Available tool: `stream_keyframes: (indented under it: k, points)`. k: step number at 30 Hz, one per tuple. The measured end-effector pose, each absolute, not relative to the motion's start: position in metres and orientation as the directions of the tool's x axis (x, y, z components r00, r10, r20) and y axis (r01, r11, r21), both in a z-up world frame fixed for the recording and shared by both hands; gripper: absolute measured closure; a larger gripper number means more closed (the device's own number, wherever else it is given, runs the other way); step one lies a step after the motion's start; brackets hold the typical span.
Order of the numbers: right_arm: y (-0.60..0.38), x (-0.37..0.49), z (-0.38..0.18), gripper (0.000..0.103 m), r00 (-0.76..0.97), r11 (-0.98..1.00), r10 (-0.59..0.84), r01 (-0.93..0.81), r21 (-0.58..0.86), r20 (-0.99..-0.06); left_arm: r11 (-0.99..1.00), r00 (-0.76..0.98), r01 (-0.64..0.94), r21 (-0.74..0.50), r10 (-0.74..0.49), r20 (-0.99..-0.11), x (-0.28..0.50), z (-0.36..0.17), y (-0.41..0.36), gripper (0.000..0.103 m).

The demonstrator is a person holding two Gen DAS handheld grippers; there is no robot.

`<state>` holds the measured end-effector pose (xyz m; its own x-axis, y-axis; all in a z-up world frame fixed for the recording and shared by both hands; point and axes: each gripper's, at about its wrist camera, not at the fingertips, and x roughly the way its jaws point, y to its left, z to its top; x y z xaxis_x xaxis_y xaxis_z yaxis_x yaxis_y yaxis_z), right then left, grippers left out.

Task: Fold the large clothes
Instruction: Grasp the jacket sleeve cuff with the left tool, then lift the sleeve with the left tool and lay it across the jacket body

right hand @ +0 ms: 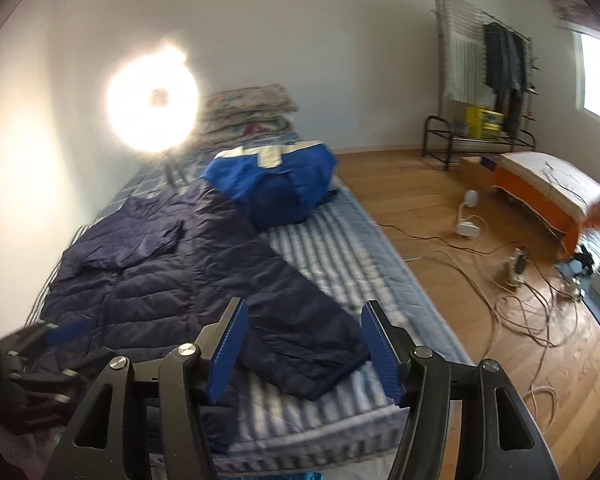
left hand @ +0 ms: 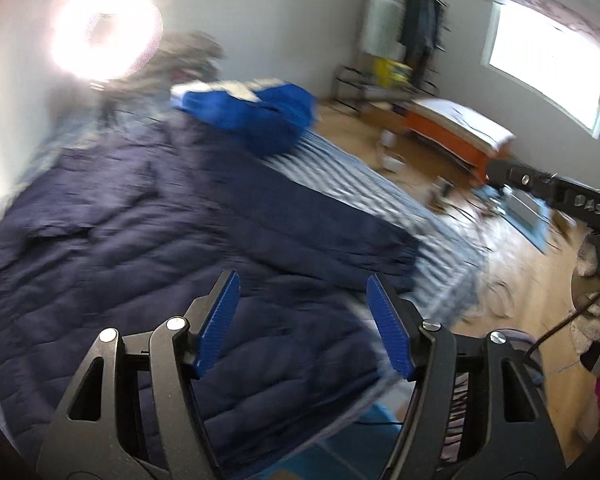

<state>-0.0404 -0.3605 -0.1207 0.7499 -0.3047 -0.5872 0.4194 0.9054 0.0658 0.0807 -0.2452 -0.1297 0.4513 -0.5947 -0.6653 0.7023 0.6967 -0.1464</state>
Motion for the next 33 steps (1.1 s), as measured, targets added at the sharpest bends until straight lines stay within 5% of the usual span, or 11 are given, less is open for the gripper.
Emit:
stream_keyframes:
  k: [15, 28, 31, 33]
  points:
    - [-0.407, -0.086, -0.129, 0.039, 0.721, 0.839, -0.370, 0.530, 0.123, -0.586, 0.536, 0.107, 0.810, -0.239, -0.535, -0.838, 0.093, -0.234, -0.417, 0.034]
    - [-0.421, -0.101, -0.133, 0.039, 0.719, 0.822, -0.376, 0.550, 0.149, -0.584, 0.544, 0.190, 0.837, -0.056, -0.385, -0.903, 0.091, -0.274, -0.457, 0.035]
    - [-0.421, -0.102, -0.133, 0.039, 0.721, 0.822, -0.374, 0.549, 0.150, -0.584, 0.562, 0.200, 0.825, -0.059, -0.388, -0.900, 0.095, -0.272, -0.456, 0.058]
    - [-0.420, -0.102, -0.133, 0.039, 0.720, 0.823, -0.373, 0.547, 0.150, -0.585, 0.581, 0.183, 0.808, -0.095, -0.402, -0.897, 0.103, -0.269, -0.452, 0.083]
